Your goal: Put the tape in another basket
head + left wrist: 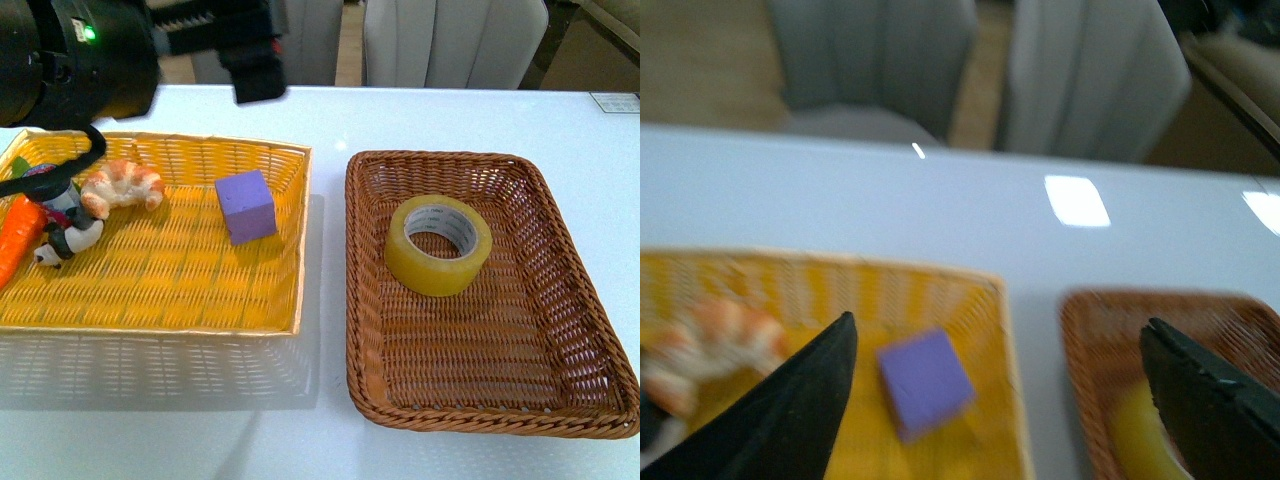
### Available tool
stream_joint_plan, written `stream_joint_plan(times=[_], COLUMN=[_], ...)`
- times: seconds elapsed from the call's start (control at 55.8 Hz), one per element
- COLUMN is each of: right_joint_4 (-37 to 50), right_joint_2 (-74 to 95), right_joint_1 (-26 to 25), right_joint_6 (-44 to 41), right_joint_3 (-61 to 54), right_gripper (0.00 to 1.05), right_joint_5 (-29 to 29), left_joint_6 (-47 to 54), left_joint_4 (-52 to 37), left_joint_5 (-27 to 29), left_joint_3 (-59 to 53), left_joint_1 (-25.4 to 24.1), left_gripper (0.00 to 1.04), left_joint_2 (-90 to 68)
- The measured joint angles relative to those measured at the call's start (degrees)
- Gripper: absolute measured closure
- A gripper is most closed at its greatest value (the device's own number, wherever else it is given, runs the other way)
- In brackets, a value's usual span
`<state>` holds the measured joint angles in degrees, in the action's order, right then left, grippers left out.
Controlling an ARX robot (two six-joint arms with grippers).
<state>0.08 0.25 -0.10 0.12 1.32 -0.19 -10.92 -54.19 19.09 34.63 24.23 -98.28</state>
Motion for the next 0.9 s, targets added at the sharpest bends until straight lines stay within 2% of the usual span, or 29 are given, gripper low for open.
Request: stream_joint_plan(times=[0.054, 0.108, 0.179, 0.269, 0.412, 0.896], right_joint_4=[0.0, 0.0, 0.0, 0.0, 0.0, 0.0], right_joint_2=[0.0, 0.0, 0.0, 0.0, 0.0, 0.0], right_joint_1=[0.0, 0.0, 0.0, 0.0, 0.0, 0.0], right_joint_6=[0.0, 0.0, 0.0, 0.0, 0.0, 0.0], right_joint_3=[0.0, 0.0, 0.0, 0.0, 0.0, 0.0], right_gripper=[0.09, 0.09, 0.09, 0.09, 0.09, 0.09], right_joint_5=[0.0, 0.2, 0.2, 0.2, 0.2, 0.2], left_joint_6=[4.2, 6.4, 7.9, 9.4, 9.9, 10.3], left_joint_4=[-7.8, -12.0, -13.1, -13.0, -11.0, 2.8], left_joint_5=[1.6, 1.2, -0.1, -3.2, -6.3, -13.4], left_joint_3=[-4.7, -8.3, -11.7, -17.0, -22.3, -31.5], left_joint_1=[-1.4, -3.2, -5.1, -7.8, -11.1, -18.2], left_gripper=[0.38, 0.47, 0.58, 0.77, 1.02, 1.03], left_joint_2=[1.2, 3.7, 7.6, 13.4, 20.0, 42.9])
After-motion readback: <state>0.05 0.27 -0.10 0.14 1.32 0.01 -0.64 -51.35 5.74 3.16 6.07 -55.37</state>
